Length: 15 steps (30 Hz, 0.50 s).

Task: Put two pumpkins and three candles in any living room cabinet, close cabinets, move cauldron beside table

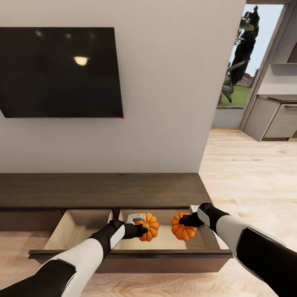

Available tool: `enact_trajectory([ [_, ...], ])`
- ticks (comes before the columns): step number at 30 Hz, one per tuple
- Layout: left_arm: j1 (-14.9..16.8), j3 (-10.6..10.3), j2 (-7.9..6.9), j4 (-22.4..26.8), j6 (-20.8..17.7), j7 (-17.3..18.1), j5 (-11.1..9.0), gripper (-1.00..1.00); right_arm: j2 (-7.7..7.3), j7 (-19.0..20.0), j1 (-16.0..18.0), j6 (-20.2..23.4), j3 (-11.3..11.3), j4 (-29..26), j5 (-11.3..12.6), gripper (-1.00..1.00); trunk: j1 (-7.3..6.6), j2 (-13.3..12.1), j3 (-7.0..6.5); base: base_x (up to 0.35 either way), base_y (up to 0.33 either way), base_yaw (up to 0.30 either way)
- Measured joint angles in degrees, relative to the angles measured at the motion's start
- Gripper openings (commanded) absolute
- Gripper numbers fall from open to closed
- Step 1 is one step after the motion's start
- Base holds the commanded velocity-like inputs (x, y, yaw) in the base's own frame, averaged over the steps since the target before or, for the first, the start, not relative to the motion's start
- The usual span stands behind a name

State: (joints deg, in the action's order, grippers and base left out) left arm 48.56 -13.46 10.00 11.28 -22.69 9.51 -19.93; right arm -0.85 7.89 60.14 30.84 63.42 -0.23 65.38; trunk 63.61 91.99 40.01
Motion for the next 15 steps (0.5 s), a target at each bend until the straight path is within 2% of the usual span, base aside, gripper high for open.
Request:
enact_trajectory([
  [4,0.0,0.0,0.00,0.0,0.0,0.0,0.0,-1.00,0.00,-0.1,0.0,0.0,-0.1,0.1,0.1,-1.00,0.00,0.0,0.37,0.230,0.000,0.000],
  [15,0.0,0.0,0.00,-0.3,0.2,-0.1,0.1,-1.00,-0.01,0.0,-0.1,-0.1,-0.1,0.1,0.1,-1.00,0.02,0.0,1.39,0.011,0.000,0.000],
])
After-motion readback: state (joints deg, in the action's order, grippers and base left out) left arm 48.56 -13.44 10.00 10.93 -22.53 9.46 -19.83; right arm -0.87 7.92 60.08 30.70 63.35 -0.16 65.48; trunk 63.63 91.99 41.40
